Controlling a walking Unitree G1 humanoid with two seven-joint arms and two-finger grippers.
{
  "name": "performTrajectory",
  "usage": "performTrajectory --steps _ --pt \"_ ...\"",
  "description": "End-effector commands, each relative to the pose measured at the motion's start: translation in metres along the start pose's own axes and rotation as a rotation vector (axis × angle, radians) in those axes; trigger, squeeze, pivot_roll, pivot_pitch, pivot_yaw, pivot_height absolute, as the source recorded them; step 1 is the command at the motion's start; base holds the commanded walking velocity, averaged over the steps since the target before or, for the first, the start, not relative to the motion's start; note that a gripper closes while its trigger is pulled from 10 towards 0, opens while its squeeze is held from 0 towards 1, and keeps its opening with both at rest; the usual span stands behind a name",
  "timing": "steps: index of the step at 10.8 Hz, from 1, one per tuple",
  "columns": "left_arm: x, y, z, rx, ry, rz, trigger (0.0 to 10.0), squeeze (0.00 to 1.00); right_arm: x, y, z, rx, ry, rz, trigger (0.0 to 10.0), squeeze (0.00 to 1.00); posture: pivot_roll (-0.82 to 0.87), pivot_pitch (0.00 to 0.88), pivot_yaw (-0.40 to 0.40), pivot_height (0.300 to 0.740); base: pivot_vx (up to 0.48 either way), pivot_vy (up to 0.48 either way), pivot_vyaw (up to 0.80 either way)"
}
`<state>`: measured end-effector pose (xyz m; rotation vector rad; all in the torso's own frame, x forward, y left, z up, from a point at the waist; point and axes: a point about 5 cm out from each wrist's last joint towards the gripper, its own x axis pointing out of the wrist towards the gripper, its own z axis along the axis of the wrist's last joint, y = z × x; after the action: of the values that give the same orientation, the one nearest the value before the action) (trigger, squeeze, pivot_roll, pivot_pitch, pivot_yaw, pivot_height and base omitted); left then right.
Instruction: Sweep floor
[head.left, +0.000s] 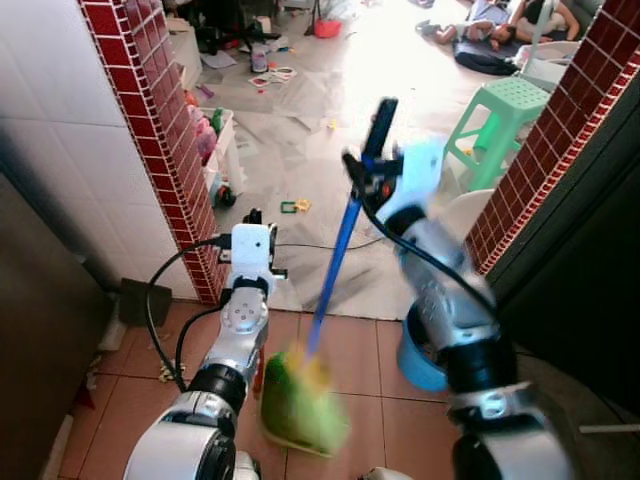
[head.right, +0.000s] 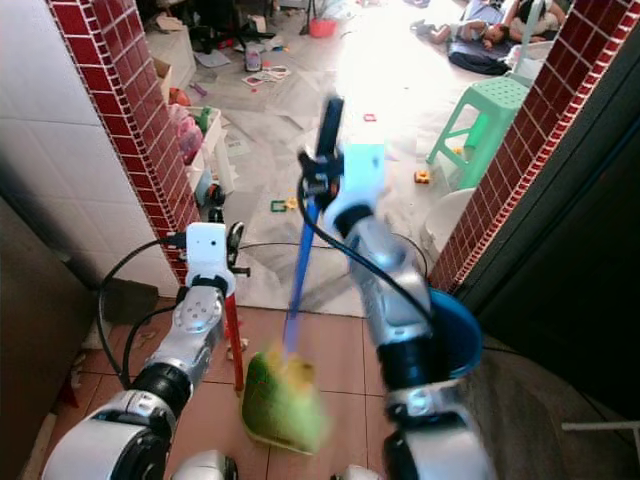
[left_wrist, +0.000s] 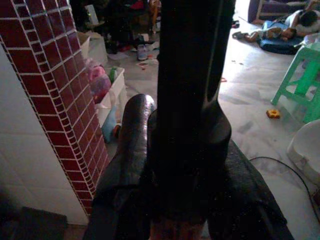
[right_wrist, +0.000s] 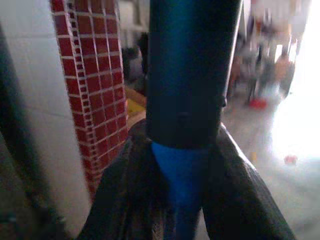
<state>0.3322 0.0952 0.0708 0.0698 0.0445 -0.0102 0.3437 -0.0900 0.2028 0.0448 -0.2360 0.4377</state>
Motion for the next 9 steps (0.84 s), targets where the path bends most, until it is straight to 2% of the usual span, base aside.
performTrajectory --steps 1,2,4,5,7,8,9 --pt "0.004 -0.004 0.008 0.013 -0.037 -0.014 10.0 0.00 0.004 -0.005 0.025 -0.096 -0.105 0.001 10.0 0.00 -0.07 0.000 -0.030 0.740 0.000 0.000 0.00" --pt "0.004 -0.005 0.007 0.014 -0.029 -0.025 10.0 0.00 -0.001 -0.015 0.015 -0.189 -0.079 -0.031 10.0 0.00 -0.06 0.000 -0.028 0.740 0.000 0.000 0.00" --pt "0.004 -0.004 0.006 0.015 -0.024 -0.029 10.0 0.00 -0.015 -0.025 -0.015 -0.205 0.020 -0.124 10.0 0.00 -0.06 0.000 -0.021 0.740 0.000 0.000 0.00" --pt "0.004 -0.003 0.005 0.017 -0.024 -0.031 10.0 0.00 -0.020 -0.025 -0.028 -0.174 0.065 -0.158 10.0 0.00 -0.05 0.000 -0.017 0.740 0.000 0.000 0.00" --pt "0.004 -0.004 0.006 0.022 -0.025 -0.038 10.0 0.00 -0.027 -0.014 -0.052 -0.080 0.145 -0.183 10.0 0.00 -0.04 0.003 -0.022 0.740 0.000 0.000 0.00" --pt "0.004 -0.006 0.006 0.017 -0.024 -0.038 10.0 0.00 -0.029 -0.004 -0.065 0.051 0.202 -0.210 10.0 0.00 -0.03 0.000 -0.034 0.740 0.000 0.000 0.00" --pt "0.005 -0.005 0.006 0.012 -0.025 -0.035 10.0 0.00 -0.026 0.000 -0.065 0.104 0.201 -0.200 10.0 0.00 -0.03 0.000 -0.038 0.740 0.000 0.000 0.00"
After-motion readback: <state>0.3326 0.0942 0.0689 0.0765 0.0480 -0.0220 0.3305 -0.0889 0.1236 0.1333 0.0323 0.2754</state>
